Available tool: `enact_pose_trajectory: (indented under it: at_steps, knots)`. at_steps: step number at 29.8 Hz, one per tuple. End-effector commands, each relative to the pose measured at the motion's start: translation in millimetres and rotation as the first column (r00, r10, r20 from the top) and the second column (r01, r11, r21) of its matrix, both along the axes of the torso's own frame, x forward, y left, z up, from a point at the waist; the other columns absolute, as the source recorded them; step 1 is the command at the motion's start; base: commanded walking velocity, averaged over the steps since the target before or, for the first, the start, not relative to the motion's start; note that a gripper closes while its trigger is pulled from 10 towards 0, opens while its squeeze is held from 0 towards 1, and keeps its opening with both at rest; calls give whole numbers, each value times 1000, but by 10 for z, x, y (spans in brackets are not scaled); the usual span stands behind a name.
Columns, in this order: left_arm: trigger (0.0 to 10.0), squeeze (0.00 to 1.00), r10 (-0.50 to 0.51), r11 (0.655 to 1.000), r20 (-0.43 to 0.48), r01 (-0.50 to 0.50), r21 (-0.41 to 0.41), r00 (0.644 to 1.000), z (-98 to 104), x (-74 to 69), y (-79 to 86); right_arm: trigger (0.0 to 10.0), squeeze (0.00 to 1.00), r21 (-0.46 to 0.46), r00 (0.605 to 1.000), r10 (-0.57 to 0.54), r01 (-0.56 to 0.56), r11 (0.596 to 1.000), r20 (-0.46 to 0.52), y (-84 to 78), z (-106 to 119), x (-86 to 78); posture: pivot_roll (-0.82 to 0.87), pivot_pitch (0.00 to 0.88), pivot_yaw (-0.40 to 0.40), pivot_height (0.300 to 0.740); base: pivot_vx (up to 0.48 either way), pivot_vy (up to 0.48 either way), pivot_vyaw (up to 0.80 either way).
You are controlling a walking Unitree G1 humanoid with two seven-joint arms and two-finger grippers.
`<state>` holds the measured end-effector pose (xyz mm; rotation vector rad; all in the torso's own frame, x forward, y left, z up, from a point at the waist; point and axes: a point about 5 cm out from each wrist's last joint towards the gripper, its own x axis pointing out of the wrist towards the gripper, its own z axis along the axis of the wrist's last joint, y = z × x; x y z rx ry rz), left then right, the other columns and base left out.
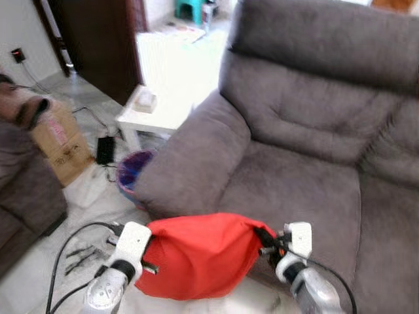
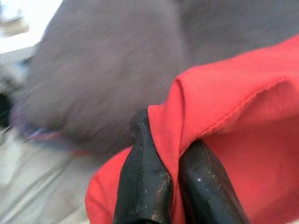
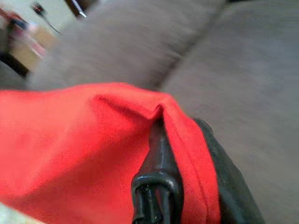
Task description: Move the pillow to the sofa from floor
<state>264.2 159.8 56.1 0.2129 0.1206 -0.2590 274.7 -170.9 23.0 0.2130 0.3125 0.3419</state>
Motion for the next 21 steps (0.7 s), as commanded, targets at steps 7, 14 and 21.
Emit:
enact_pose_trajectory:
  at_steps: [7, 14, 21]
  knots:
    - [10000, 0, -4, 1000, 68, 5, -17, 998, 140, 40, 26, 10000, 0, 12, 998, 1, -2, 1000, 60, 48, 72, 35, 87, 169, -10, 740, 0, 0, -786]
    - [10000, 0, 6, 1000, 84, -4, -23, 996, 168, 48, 56, 10000, 0, 4, 997, 16, -17, 1000, 70, 57, 80, 41, 84, 171, -10, 740, 0, 0, -788]
    - [10000, 0, 12, 1000, 82, -11, -21, 997, 161, 39, 68, 10000, 0, -18, 992, 0, 2, 1000, 125, 44, 130, 58, 85, 170, -9, 740, 0, 0, -448]
